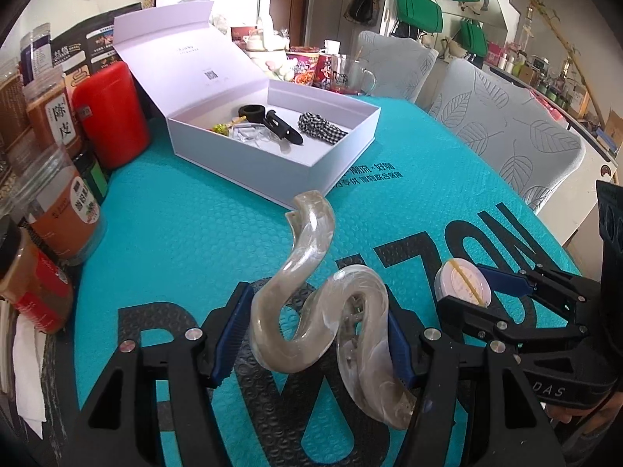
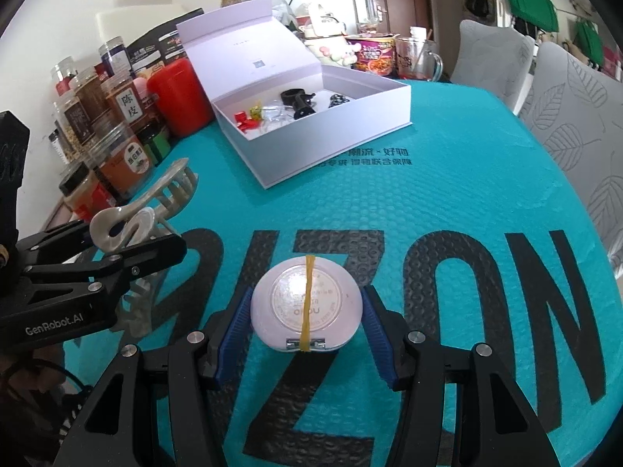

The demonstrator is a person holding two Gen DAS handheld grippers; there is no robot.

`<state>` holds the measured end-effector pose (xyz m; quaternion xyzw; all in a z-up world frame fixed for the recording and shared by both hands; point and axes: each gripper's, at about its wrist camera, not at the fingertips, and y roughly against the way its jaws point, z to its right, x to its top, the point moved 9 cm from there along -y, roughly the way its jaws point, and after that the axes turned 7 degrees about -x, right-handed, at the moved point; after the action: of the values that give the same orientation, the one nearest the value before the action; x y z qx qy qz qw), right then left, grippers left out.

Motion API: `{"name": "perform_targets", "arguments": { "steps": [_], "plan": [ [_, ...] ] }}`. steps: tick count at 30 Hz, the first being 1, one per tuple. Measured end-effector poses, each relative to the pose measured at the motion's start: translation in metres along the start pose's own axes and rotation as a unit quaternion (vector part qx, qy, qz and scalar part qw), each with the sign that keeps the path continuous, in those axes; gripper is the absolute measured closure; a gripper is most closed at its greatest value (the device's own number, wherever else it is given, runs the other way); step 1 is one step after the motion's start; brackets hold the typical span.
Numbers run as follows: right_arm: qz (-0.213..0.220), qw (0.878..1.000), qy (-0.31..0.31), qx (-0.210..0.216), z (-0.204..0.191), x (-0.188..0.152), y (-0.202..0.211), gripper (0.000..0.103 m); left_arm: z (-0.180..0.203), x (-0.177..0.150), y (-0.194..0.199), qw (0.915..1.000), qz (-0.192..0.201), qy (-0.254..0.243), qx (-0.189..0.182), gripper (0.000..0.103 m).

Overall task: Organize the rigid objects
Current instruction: 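Lift both held items and carry them toward the white box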

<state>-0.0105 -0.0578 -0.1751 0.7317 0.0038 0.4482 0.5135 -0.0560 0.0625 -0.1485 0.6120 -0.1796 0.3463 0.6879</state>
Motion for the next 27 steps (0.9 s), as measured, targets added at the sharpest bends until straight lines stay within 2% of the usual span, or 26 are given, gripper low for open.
{"name": "perform_targets", "arguments": {
  "steps": [10, 27],
  "plan": [
    [0.023, 1.0, 0.017, 0.012, -0.016, 0.005, 0.021, 0.047, -0.006, 0.018, 0.024, 0.9992, 0.033, 0.004, 0.022, 0.04],
    [0.046, 0.998, 0.051, 0.005, -0.018, 0.063, 0.02, 0.047, -0.014, 0.069, 0.019, 0.9986, 0.048, -0.008, 0.021, 0.041]
  ]
}}
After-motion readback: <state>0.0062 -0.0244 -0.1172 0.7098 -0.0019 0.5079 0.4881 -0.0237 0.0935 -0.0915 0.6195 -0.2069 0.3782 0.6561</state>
